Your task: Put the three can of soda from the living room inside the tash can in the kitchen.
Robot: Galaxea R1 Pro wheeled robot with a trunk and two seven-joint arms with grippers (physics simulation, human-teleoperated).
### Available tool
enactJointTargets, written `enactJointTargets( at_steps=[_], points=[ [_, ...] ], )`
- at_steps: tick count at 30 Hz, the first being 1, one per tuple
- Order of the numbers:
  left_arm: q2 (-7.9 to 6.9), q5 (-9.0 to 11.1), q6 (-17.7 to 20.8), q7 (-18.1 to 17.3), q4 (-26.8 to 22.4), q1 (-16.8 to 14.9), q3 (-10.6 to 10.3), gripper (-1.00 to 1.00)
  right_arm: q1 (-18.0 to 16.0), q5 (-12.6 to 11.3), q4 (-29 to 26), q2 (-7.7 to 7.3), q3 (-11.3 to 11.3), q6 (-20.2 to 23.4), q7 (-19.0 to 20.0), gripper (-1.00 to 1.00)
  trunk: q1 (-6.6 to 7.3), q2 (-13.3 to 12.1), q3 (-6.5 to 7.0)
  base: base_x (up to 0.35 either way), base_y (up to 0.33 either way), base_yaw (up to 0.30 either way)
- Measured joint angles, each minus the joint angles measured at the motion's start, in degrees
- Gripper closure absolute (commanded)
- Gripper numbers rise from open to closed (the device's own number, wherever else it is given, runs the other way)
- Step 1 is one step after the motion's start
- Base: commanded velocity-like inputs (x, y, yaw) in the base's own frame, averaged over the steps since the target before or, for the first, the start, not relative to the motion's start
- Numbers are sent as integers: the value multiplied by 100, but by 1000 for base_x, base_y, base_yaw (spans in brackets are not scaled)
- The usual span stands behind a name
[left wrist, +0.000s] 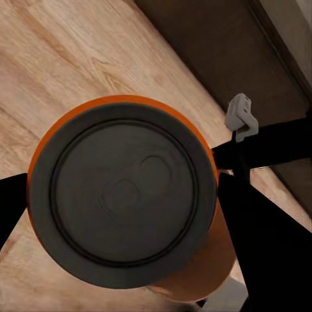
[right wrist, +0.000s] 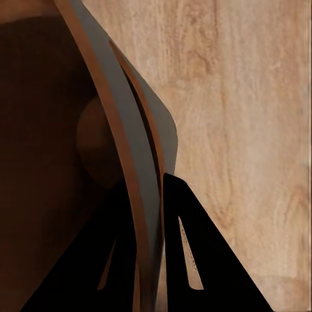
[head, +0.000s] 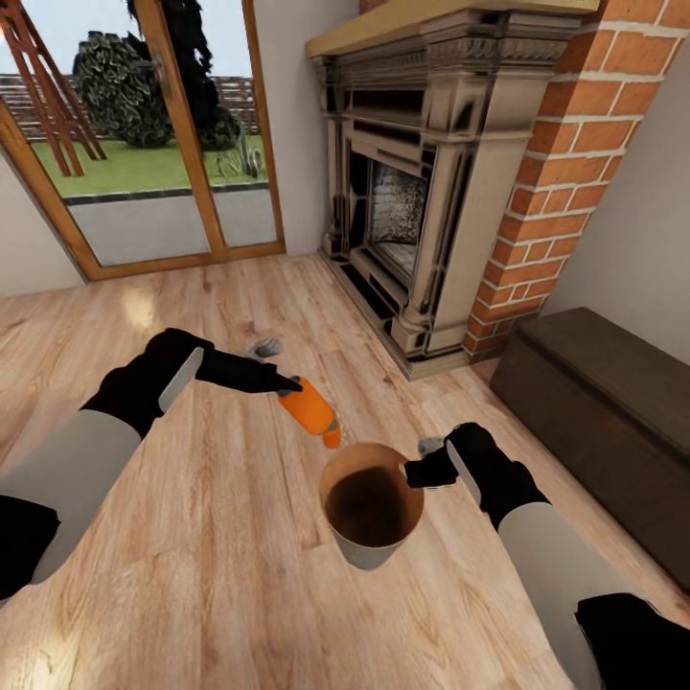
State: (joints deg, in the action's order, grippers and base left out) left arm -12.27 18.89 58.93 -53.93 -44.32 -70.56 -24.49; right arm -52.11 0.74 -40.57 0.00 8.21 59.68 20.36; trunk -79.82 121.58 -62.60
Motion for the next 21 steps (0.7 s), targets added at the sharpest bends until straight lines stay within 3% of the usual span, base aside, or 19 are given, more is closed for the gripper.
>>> enactJointTargets(
  at_steps=[3,7,9,13,15,19,21],
  points=[
    [12,-2,-14,-8,-12,12,-128,100,-214,-43,238,9,-1,4,4,100,0,0,0,0,0,0],
    [167,1,-118,11,0,23,-654,100,-342,-54,366,8,4,8,11,100,0,0,0,0,0,0],
    [227,0,-175,23,3,25,-793,100,-361,-10,382,15,5,2,7,100,0,0,0,0,0,0],
    [350,4,-349,32,31,31,-865,100,-373,-37,390,53,6,6,12,100,0,0,0,0,0,0],
    [528,12,-497,41,62,33,-880,100,-375,19,392,145,8,-1,9,100,0,0,0,0,0,0],
    [719,-29,-600,59,77,91,-897,100,-380,-91,392,258,4,14,16,100,0,0,0,0,0,0],
    [749,-49,-644,93,79,143,-907,100,-401,-44,391,295,4,7,9,100,0,0,0,0,0,0]
  ],
)
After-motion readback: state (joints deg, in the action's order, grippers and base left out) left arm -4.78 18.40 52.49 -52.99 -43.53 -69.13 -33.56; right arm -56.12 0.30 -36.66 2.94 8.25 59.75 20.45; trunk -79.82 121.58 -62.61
